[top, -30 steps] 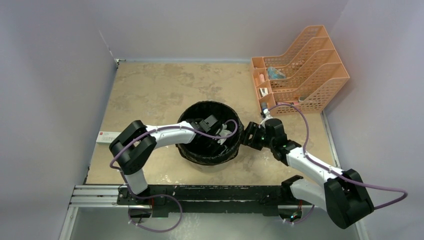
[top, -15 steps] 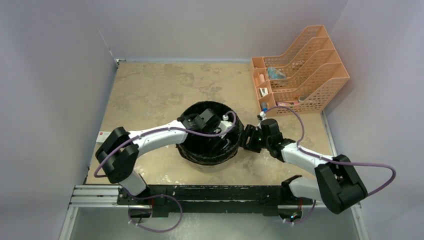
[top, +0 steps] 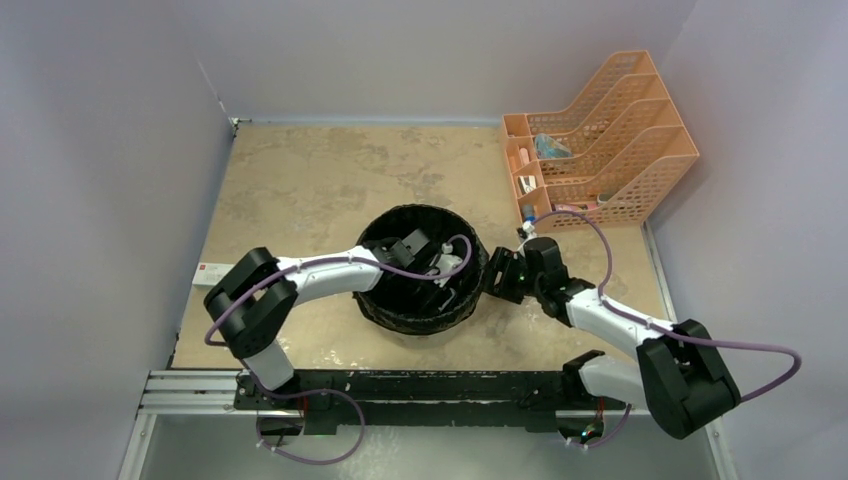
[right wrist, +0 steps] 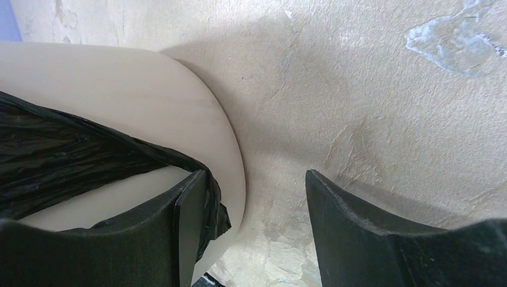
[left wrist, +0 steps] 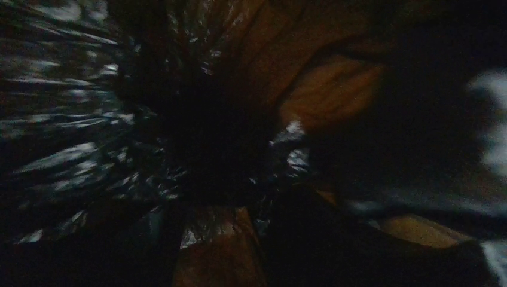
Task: Put the trash bags into the trash bin
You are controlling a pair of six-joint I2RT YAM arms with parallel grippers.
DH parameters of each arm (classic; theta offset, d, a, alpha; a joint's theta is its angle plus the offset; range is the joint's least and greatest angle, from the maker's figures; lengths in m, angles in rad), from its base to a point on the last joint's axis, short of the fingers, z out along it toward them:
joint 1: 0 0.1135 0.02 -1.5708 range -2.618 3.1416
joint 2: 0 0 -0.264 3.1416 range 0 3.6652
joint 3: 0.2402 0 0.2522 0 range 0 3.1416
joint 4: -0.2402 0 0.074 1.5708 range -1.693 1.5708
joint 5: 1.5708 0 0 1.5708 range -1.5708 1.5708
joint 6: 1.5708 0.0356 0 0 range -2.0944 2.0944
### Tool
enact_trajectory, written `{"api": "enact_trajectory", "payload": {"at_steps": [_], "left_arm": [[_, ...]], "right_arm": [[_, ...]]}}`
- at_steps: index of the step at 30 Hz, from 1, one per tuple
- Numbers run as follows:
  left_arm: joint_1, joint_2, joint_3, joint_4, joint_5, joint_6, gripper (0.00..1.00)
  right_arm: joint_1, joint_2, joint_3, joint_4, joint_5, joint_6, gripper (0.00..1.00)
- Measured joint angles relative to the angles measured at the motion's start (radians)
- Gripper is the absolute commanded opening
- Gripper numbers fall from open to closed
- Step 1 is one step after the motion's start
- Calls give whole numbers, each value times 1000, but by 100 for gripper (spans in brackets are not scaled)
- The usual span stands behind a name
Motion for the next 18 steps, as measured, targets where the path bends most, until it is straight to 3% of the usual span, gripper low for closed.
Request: {"api": "enact_trajectory", "payload": {"at_steps": [4,12,18], "left_arm": [[-1,-79,19,-3,-50,-2,71],[-1,-234,72,-6,-85,-2,70],[-1,-328,114,-26,-182,-3,79]], "right_arm": [[0,-26,0,-6,14,7,64],[0,-29,0,-6,24,11,64],[0,-50,1,-28,81,12,72]]}}
